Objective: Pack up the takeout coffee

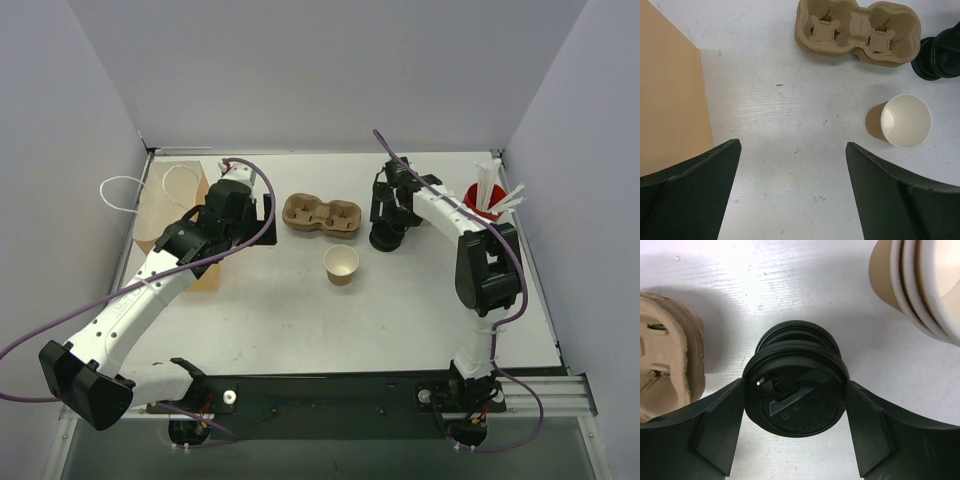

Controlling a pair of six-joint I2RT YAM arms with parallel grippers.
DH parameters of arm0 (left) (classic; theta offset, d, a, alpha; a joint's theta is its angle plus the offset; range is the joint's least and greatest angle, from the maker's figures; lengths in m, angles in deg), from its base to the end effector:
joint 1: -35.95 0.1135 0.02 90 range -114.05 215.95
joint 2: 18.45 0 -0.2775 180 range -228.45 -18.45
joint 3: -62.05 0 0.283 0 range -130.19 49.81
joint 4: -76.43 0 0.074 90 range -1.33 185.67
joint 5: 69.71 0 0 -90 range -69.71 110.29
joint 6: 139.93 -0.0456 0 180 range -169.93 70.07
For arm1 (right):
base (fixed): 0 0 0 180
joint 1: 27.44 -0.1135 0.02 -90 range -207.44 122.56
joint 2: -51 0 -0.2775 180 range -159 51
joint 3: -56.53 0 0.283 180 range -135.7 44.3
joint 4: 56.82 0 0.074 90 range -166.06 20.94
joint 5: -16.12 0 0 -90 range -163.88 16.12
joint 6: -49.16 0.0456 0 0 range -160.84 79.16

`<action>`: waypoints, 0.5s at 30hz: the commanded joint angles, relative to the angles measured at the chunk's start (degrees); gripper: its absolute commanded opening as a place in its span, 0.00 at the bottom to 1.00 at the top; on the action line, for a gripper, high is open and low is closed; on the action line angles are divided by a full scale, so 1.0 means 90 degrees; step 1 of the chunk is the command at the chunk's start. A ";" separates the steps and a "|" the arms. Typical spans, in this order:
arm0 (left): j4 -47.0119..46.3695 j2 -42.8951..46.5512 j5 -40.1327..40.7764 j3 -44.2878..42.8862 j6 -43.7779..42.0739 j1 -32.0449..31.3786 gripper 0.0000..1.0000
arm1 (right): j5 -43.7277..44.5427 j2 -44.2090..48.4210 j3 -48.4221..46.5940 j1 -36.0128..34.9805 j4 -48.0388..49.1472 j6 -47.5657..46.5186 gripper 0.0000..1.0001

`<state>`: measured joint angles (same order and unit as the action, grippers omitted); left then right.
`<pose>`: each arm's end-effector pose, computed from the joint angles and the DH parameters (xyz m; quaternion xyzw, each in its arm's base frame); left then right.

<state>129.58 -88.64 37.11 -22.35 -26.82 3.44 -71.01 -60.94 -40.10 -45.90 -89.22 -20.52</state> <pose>0.2532 -0.1457 0.3701 0.0103 0.8948 -0.0822 0.4387 0.4533 0.1489 0.2077 0.0242 0.9321 0.0977 0.3479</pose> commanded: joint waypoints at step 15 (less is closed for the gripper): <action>-0.0219 0.0036 -0.0043 -0.0322 -0.0049 0.0028 0.97 | 0.0218 0.1363 -0.1013 -0.0995 -0.1529 0.0086 0.63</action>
<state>129.19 -88.75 36.48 -22.35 -26.82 3.44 -69.87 -51.82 -47.16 -51.01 -97.83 -20.09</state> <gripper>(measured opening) 0.974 0.694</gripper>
